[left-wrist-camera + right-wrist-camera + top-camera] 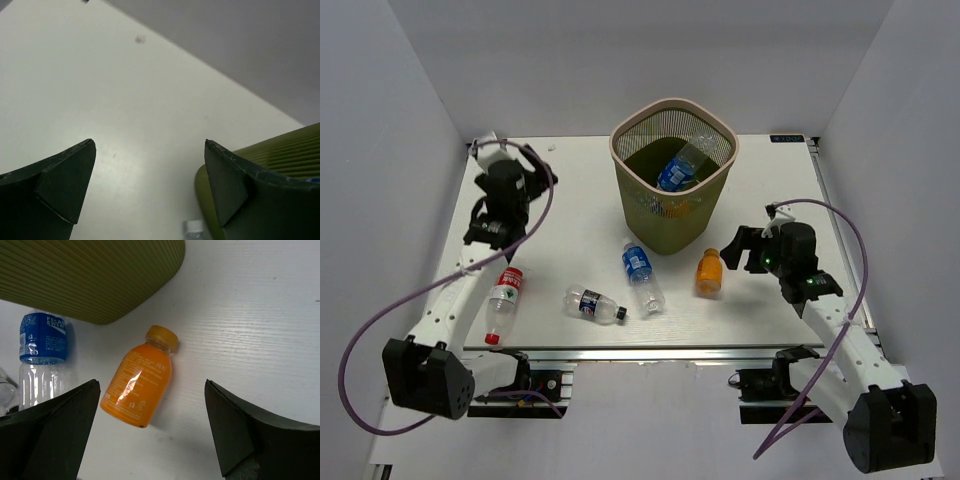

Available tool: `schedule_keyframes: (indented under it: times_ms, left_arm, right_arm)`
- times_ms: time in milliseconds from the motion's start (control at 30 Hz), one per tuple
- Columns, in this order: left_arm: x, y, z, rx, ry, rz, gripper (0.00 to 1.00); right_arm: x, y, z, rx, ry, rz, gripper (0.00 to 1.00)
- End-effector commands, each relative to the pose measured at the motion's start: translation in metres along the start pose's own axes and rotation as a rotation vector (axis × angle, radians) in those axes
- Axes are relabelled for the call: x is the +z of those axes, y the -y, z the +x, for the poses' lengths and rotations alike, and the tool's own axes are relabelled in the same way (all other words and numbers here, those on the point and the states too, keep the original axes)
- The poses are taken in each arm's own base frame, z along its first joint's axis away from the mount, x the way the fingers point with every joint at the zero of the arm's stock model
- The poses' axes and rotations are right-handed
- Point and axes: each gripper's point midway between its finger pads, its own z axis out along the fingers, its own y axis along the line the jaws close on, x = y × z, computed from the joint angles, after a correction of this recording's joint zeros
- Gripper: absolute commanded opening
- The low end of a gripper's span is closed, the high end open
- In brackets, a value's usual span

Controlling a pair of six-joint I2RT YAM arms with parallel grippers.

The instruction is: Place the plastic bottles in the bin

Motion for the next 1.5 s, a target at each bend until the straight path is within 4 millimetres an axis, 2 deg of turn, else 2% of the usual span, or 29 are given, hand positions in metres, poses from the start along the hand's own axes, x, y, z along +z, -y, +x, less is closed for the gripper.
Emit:
schedule_keyframes:
  times_ms: [0, 67, 300, 433, 467, 633, 733, 800, 833, 967, 1033, 1100, 1133, 1200, 1233, 1333, 1367, 1400, 1467]
  left_arm:
    - [-0.018, -0.033, 0.01, -0.065, 0.06, -0.099, 0.98]
    - [-0.022, -0.041, 0.014, -0.054, 0.044, -0.131, 0.98]
    - [-0.035, -0.073, 0.032, -0.02, 0.008, -0.254, 0.98]
    - [-0.037, -0.076, 0.043, -0.018, -0.01, -0.233, 0.98]
    - [-0.038, -0.075, 0.048, -0.014, -0.024, -0.222, 0.98]
    - [-0.036, -0.076, 0.058, -0.001, -0.056, -0.212, 0.98]
    - [-0.037, -0.081, 0.06, 0.008, -0.061, -0.235, 0.98]
    - [-0.038, -0.083, 0.059, 0.002, -0.057, -0.245, 0.98]
    - [-0.038, -0.083, 0.06, 0.0, -0.059, -0.244, 0.98]
    - [-0.04, -0.082, 0.06, -0.003, -0.058, -0.233, 0.98]
    - [-0.041, -0.082, 0.06, -0.005, -0.057, -0.228, 0.98]
    - [-0.042, -0.082, 0.061, -0.005, -0.058, -0.225, 0.98]
    - [-0.042, -0.081, 0.061, -0.006, -0.061, -0.218, 0.98]
    - [-0.042, -0.081, 0.061, -0.009, -0.06, -0.217, 0.98]
    - [-0.042, -0.081, 0.063, -0.01, -0.064, -0.216, 0.98]
    - [-0.042, -0.08, 0.063, -0.01, -0.063, -0.21, 0.98]
    - [-0.042, -0.081, 0.063, -0.009, -0.065, -0.213, 0.98]
    - [-0.041, -0.081, 0.064, -0.007, -0.068, -0.213, 0.98]
    - [-0.042, -0.081, 0.063, -0.006, -0.068, -0.211, 0.98]
  right_arm:
    - [0.012, -0.014, 0.001, 0.058, 0.021, -0.052, 0.89]
    - [0.018, -0.023, 0.008, 0.073, -0.003, -0.076, 0.89]
    - [0.047, -0.027, 0.048, 0.139, -0.138, -0.006, 0.89]
    - [0.059, -0.032, 0.063, 0.153, -0.181, -0.007, 0.89]
    - [0.063, -0.03, 0.07, 0.172, -0.204, 0.003, 0.89]
    - [0.073, -0.014, 0.076, 0.216, -0.182, 0.103, 0.89]
    - [0.071, -0.013, 0.077, 0.232, -0.17, 0.109, 0.81]
    - [0.068, -0.013, 0.071, 0.23, -0.143, 0.111, 0.71]
    - [0.063, -0.014, 0.065, 0.227, -0.124, 0.109, 0.63]
    - [0.046, -0.011, 0.04, 0.198, -0.035, 0.137, 0.48]
    - [0.035, -0.007, 0.016, 0.161, 0.039, 0.171, 0.43]
    - [0.014, 0.005, -0.001, 0.14, 0.092, 0.254, 0.43]
    - [-0.002, 0.001, -0.027, 0.138, 0.172, 0.259, 0.42]
    - [-0.022, 0.006, -0.049, 0.123, 0.242, 0.307, 0.42]
    - [-0.04, -0.006, -0.077, 0.128, 0.325, 0.271, 0.43]
    - [-0.07, -0.022, -0.12, 0.104, 0.46, 0.216, 0.42]
    - [-0.086, -0.033, -0.143, 0.096, 0.52, 0.183, 0.43]
    - [-0.093, -0.041, -0.155, 0.053, 0.552, 0.157, 0.43]
    - [-0.113, -0.069, -0.194, 0.01, 0.65, 0.052, 0.44]
